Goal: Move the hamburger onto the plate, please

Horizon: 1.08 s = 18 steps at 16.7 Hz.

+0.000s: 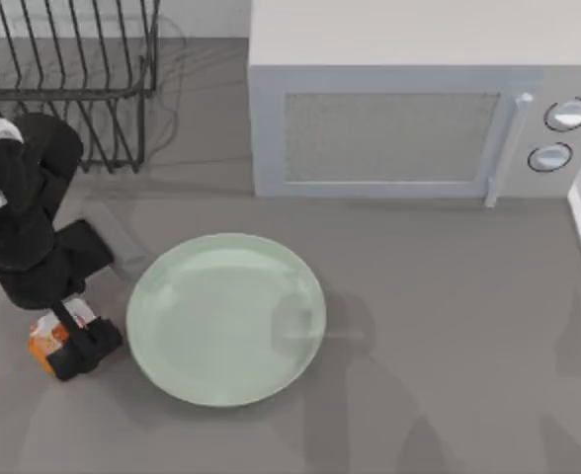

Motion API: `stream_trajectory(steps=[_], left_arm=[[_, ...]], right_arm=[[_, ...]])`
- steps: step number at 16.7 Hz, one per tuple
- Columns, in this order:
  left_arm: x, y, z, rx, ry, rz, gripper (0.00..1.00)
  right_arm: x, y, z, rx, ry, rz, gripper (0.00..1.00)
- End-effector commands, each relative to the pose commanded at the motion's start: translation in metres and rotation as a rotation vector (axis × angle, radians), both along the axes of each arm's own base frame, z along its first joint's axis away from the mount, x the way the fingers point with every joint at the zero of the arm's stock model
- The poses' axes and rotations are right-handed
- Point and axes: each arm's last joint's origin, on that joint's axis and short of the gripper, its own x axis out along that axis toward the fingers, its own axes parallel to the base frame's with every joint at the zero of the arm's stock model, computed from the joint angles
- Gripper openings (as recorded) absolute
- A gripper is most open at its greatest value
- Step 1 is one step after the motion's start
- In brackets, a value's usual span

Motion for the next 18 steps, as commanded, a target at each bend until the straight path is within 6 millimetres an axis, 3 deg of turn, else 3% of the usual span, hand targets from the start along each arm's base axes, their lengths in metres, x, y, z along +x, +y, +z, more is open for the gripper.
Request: stream_trajectory(steps=[3,7,18], left_arm=[[-0.002,0.000,-0.019,0.001,0.007,-0.001,1.00],[-0.003,0.000,-0.020,0.002,0.008,-0.001,1.00],[-0.003,0.000,-0.020,0.002,0.008,-0.001,0.17]], right_arm=[[0.000,0.000,0.000,0.000,0.000,0.000,1.00],[0.000,0.000,0.000,0.000,0.000,0.000,1.00],[0.000,0.000,0.000,0.000,0.000,0.000,1.00]])
